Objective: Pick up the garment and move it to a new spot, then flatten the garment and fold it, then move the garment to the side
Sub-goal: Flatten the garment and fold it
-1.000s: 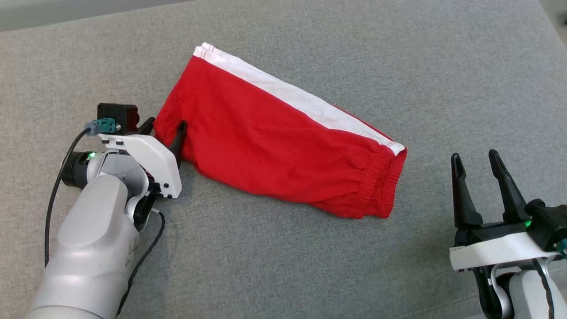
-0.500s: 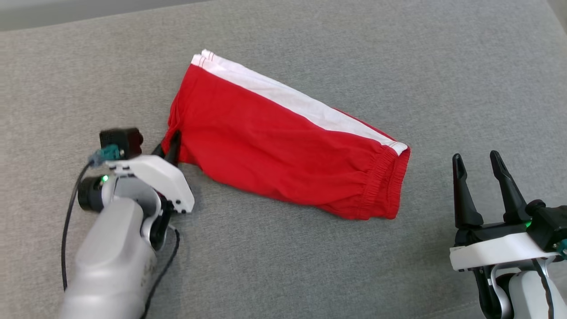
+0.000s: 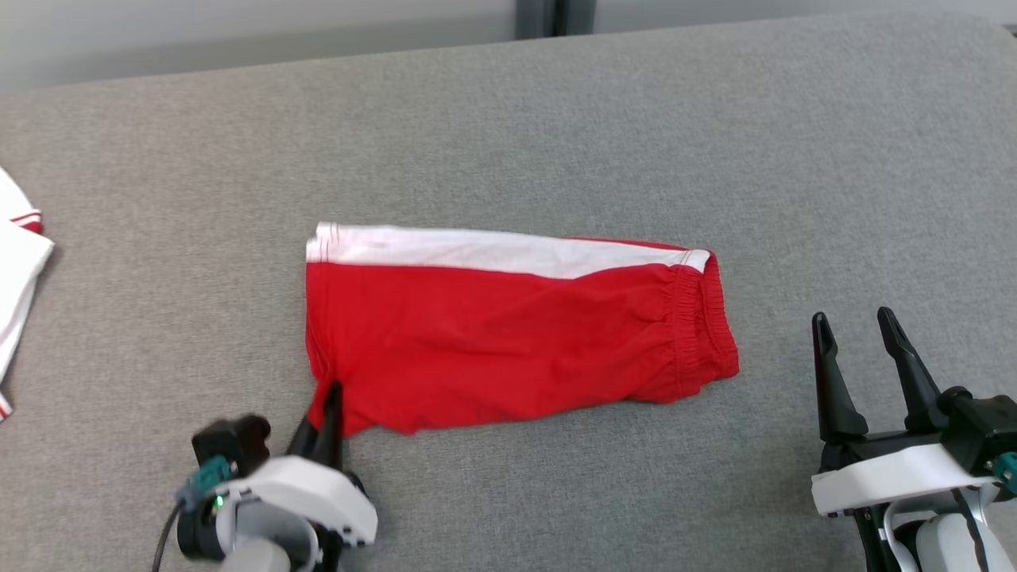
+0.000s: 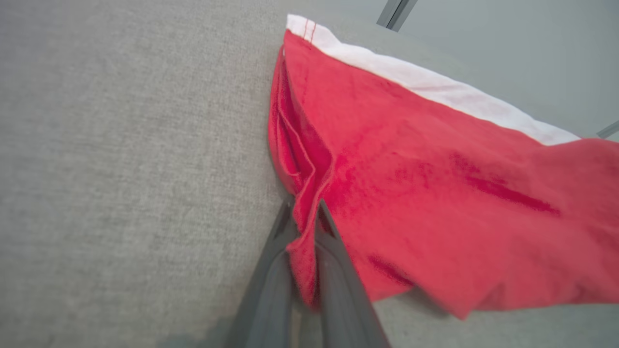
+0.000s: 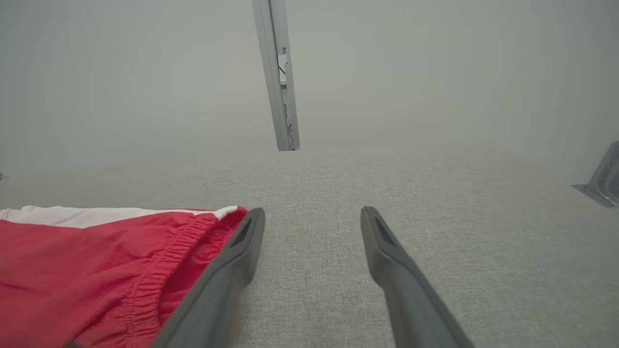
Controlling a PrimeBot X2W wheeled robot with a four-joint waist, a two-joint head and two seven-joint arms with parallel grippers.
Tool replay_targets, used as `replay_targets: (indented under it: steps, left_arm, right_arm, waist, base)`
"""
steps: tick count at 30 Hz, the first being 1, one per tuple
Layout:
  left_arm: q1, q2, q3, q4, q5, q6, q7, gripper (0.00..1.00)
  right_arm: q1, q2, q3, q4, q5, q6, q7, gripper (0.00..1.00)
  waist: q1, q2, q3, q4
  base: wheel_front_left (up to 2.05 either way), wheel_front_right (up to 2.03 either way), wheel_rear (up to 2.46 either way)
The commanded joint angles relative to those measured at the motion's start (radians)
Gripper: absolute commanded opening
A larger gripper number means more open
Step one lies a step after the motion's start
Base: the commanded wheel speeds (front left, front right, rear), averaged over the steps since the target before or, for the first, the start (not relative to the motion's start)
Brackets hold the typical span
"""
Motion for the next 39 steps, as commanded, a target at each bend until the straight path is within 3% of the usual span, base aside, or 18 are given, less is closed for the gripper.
replay_targets:
  steps: [1,5,6,7,14,22,39]
  left_arm:
    - [0.058,0.0,-0.007,0.008,-0.01,0.014,0.023,0.0]
    - [0.115,-0.003,-0.023,-0.11,-0.005,0.043,0.032,0.0]
    - [0.116,-0.001,-0.022,-0.141,0.002,0.045,0.018,0.6]
    - [0.122,0.001,-0.023,-0.16,0.003,0.046,0.015,1.0]
    - [0.101,0.034,0.018,-0.286,0.096,0.089,-0.1,1.0]
    - [0.089,0.084,0.061,-0.404,0.241,0.125,-0.109,1.0]
    - [0.102,0.108,0.038,-0.388,0.244,0.103,-0.081,1.0]
  right_arm:
    - [0.007,-0.007,-0.004,0.002,-0.001,0.002,0.001,1.0]
    - [0.019,-0.006,-0.009,0.002,-0.003,0.002,0.005,1.0]
    - [0.019,-0.005,-0.008,0.002,-0.003,0.002,0.008,1.0]
    - [0.019,-0.006,-0.008,0.001,-0.005,0.002,0.012,1.0]
    - [0.003,-0.013,-0.011,-0.013,-0.039,0.002,0.021,1.0]
    - [0.001,-0.017,-0.021,-0.024,-0.058,0.002,0.031,1.0]
    - [0.038,-0.015,-0.054,-0.03,-0.059,0.002,0.053,1.0]
  waist:
    - [0.0,-0.0001,-0.015,0.013]
    - [0.0,-0.0001,-0.026,0.025]
    - [0.0,-0.0001,-0.026,0.026]
    - [0.0,-0.0001,-0.027,0.026]
    - [0.0,-0.0001,-0.032,0.018]
    - [0.0,-0.0001,-0.063,0.029]
    - [0.0,-0.0001,-0.087,0.072]
  base:
    - [0.0,0.0,0.0]
    - [0.0,0.0,0.0]
    - [0.0,0.0,0.0]
    - [0.0,0.0,0.0]
    - [0.0,0.0,0.0]
    - [0.0,0.0,0.0]
    - [0.0,0.0,0.0]
